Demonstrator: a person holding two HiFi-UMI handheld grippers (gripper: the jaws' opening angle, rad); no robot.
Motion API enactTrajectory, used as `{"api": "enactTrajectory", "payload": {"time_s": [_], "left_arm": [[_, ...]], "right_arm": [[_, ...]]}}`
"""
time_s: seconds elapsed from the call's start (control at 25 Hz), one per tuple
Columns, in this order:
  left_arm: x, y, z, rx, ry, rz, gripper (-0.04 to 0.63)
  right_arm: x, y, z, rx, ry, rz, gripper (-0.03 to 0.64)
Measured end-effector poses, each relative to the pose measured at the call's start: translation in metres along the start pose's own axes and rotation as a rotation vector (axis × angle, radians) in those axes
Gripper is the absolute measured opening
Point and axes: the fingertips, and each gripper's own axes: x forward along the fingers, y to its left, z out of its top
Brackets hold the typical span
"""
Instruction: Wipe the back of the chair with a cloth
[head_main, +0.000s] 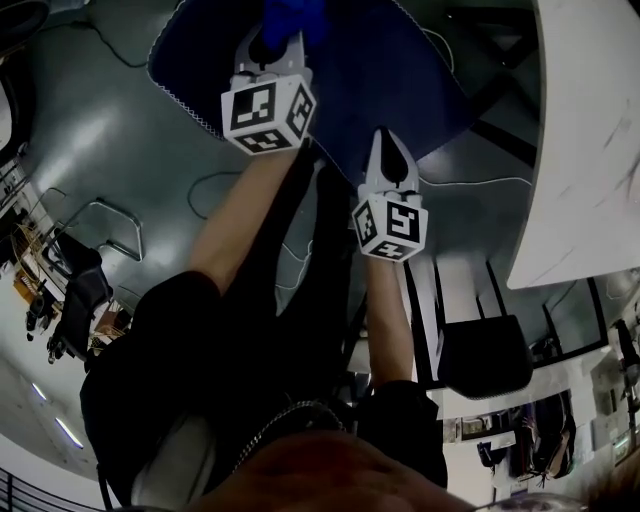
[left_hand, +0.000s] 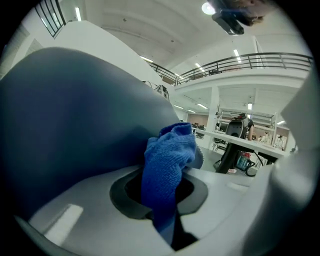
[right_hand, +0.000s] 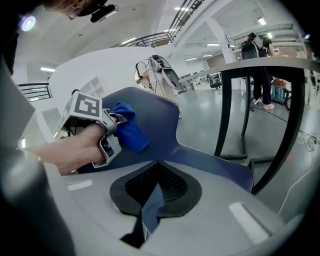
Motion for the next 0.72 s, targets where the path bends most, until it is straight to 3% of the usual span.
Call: {"api": "enactTrajectory", "payload": {"time_s": [0.36, 0.72], "left_arm": [[0.018, -0.003, -0.046, 0.036, 0.001, -0.005, 0.054], [0.032, -0.005, -0.108, 0.069, 0.060, -0.021, 0.052]], "right_arm": [[-0.002, -0.014, -0.008, 0.012, 0.012, -0.020, 0.003], [-0.001, -0.028, -0.007, 0.011, 0.013, -0.041, 0.003]]}}
